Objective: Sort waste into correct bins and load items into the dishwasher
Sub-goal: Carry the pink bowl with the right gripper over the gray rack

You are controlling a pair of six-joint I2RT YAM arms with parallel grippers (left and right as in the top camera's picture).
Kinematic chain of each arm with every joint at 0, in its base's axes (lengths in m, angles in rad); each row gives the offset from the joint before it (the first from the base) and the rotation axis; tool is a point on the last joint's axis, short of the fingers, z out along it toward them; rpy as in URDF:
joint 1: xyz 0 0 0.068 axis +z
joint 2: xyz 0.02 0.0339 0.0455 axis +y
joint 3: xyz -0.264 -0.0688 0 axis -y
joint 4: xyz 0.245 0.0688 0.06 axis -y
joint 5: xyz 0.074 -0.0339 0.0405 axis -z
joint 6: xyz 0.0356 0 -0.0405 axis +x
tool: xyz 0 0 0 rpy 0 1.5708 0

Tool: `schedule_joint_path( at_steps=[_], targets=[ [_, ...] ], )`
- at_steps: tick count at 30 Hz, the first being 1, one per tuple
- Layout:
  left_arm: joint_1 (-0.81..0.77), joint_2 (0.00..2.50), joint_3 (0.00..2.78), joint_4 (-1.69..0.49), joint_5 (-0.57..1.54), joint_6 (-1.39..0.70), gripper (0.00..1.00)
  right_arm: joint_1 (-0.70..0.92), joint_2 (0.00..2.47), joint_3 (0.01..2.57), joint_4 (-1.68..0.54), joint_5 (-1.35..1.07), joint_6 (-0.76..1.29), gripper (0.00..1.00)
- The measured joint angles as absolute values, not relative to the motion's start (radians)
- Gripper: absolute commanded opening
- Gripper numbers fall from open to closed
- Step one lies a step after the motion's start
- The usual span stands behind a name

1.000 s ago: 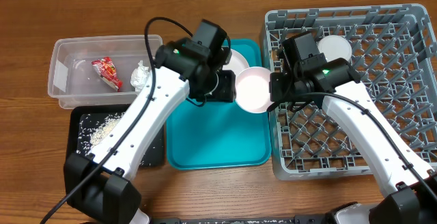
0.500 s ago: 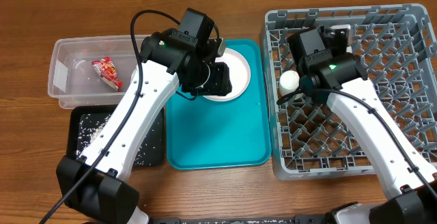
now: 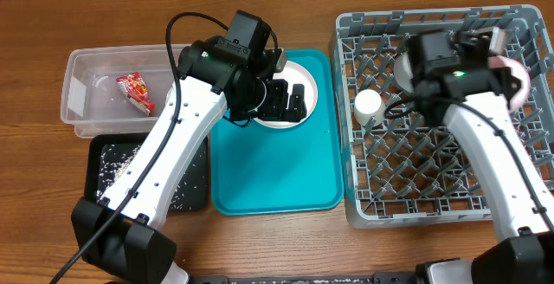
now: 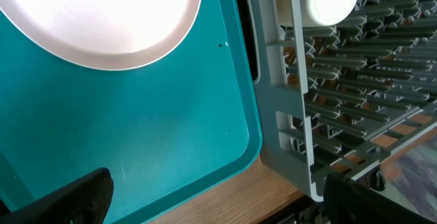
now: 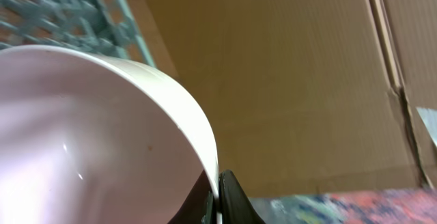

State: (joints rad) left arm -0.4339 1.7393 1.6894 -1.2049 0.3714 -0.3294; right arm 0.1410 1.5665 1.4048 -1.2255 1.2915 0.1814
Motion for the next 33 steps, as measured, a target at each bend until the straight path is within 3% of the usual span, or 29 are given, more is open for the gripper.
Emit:
schedule_joint_path(
  at_steps=[8, 33],
  targets=[
    [-0.434, 1.739, 1.689, -1.205, 0.371, -0.329, 1.0, 0.036, 1.567, 1.405, -1.187, 1.269, 0.104, 0.04],
    [-0.434, 1.739, 1.689, -1.205, 0.371, -0.329, 1.0, 0.001, 1.748, 1.404, -1.185, 1.083, 0.074, 0.04]
  ],
)
